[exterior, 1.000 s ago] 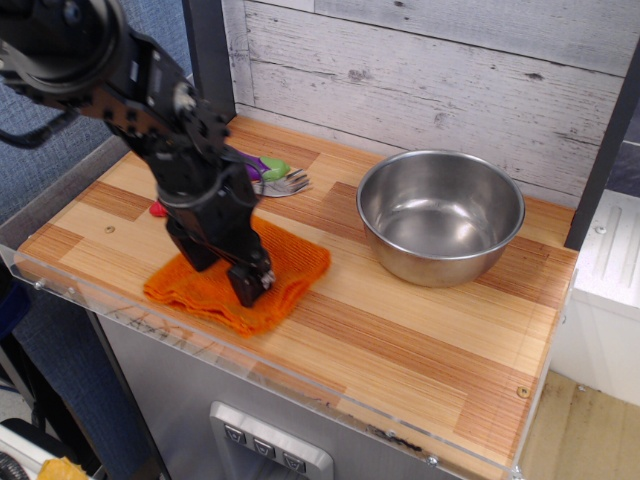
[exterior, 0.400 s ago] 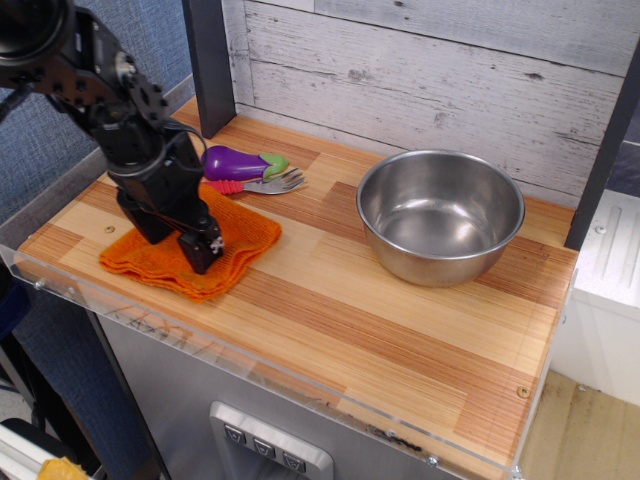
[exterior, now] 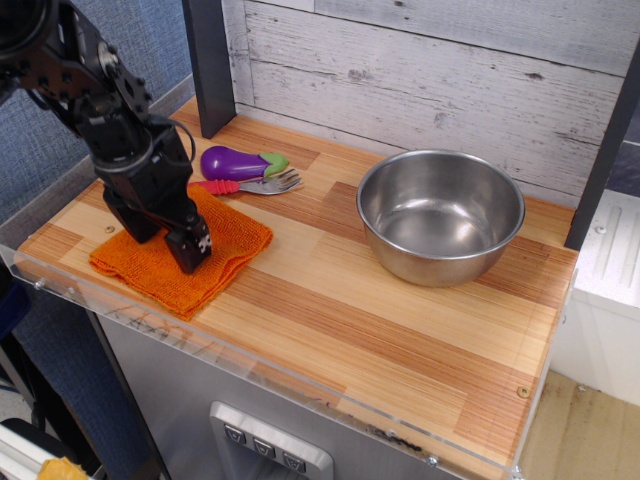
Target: Move orange cloth behind the red fork with the eggplant
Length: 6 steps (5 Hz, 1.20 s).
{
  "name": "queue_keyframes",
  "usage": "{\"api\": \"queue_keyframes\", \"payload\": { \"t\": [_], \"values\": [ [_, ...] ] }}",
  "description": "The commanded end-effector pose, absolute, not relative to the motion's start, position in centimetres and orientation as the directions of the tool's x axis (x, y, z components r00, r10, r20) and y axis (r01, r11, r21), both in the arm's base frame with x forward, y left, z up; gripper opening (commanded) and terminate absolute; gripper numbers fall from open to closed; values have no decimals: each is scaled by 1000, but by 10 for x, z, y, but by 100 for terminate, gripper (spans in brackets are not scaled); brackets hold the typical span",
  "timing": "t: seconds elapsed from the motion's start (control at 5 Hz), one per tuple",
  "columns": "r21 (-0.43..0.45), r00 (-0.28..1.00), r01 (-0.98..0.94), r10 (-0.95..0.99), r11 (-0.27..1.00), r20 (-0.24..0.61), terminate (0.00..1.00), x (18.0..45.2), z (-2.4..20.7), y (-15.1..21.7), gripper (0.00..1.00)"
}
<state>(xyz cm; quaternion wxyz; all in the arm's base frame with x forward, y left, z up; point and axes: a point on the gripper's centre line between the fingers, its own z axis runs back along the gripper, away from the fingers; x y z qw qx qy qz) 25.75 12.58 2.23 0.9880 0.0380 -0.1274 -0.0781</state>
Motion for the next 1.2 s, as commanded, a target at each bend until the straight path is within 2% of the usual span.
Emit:
{"api": "queue_keyframes", "payload": {
  "t": [0.0,0.2,0.8,1.0],
  "values": [
    [153,918,161,-205,975,339,0,273,74,117,100],
    [165,909,157,-208,974,361,0,271,93,114,100],
    [216,837,138,-230,967,497,0,232,200,88,100],
    [237,816,174,-274,956,508,0,222,214,82,100]
  ]
}}
